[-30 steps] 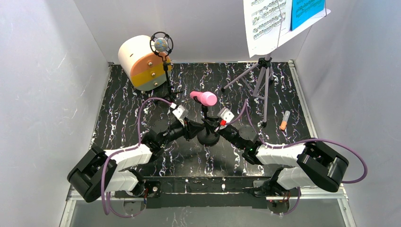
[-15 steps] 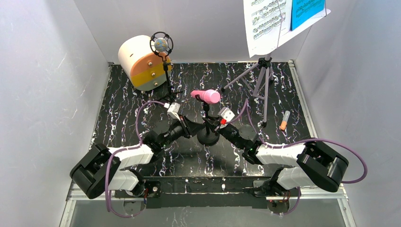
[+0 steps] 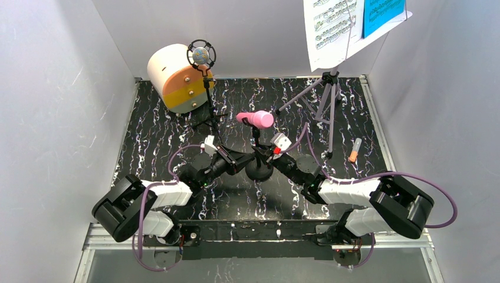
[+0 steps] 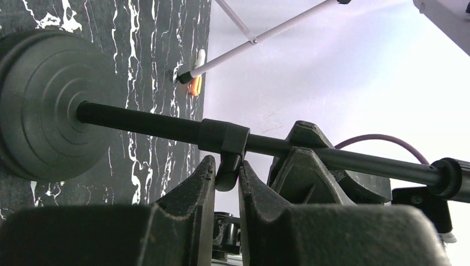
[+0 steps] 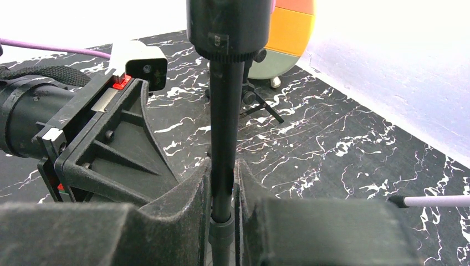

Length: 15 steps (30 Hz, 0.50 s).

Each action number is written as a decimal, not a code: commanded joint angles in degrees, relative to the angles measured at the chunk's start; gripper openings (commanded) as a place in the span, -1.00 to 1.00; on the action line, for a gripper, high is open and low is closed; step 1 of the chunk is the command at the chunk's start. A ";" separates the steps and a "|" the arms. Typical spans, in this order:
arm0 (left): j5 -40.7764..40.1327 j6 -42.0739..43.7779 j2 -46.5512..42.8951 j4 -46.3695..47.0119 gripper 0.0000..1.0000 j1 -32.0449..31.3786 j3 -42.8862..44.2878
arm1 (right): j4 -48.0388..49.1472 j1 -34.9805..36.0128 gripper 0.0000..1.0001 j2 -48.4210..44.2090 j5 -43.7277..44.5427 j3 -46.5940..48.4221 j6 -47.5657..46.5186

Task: Pack up the instrument practice props
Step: Unscrew the knob on the microphone stand.

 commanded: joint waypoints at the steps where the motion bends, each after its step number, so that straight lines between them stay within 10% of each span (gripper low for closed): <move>1: -3.19 -4.37 0.24 1.64 -1.00 1.33 -0.31 | -12.05 1.16 -0.97 2.15 -3.61 -1.32 -0.31; 15: 2.84 36.73 -8.07 -5.29 0.22 5.76 1.75 | -12.29 1.22 -0.97 1.84 -3.82 -1.32 -0.28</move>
